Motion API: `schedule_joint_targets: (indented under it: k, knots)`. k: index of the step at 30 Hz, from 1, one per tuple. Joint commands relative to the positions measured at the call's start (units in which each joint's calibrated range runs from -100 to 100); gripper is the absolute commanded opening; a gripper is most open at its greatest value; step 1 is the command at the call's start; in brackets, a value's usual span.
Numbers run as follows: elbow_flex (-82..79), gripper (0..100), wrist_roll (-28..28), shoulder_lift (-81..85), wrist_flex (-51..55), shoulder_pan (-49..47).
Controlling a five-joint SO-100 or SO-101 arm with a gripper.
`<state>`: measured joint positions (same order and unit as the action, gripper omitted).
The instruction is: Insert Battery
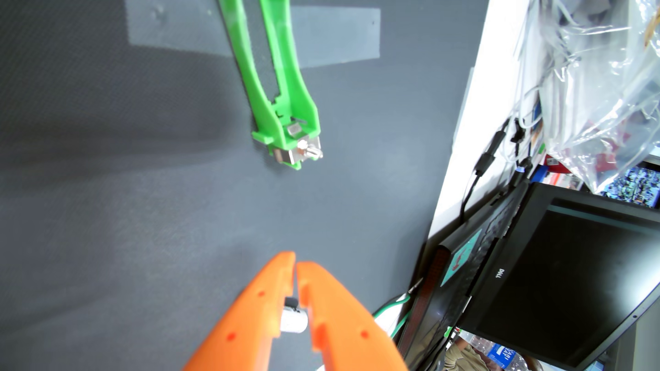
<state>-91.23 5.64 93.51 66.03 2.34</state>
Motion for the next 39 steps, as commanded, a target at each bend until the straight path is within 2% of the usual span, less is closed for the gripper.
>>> schedule_joint_targets:
  k: [1,8,15,23,28,32,36,39]
  knots:
    - [8.88,2,-0.29,-6.6,-0.23,-0.33]
    - [24.46,2,-6.42,-22.11,0.02,1.21]
    - [37.79,2,-15.38,-33.86,0.27,5.81]
    - [47.06,2,-22.9,-49.95,10.01,7.7]
    - [51.11,2,-27.68,-59.87,10.77,17.03]
    - [55.34,9,-31.44,-66.12,10.77,23.76]
    - [57.15,10,-34.53,-71.04,10.35,27.06]
    - [55.43,10,-36.03,-74.21,6.2,27.3]
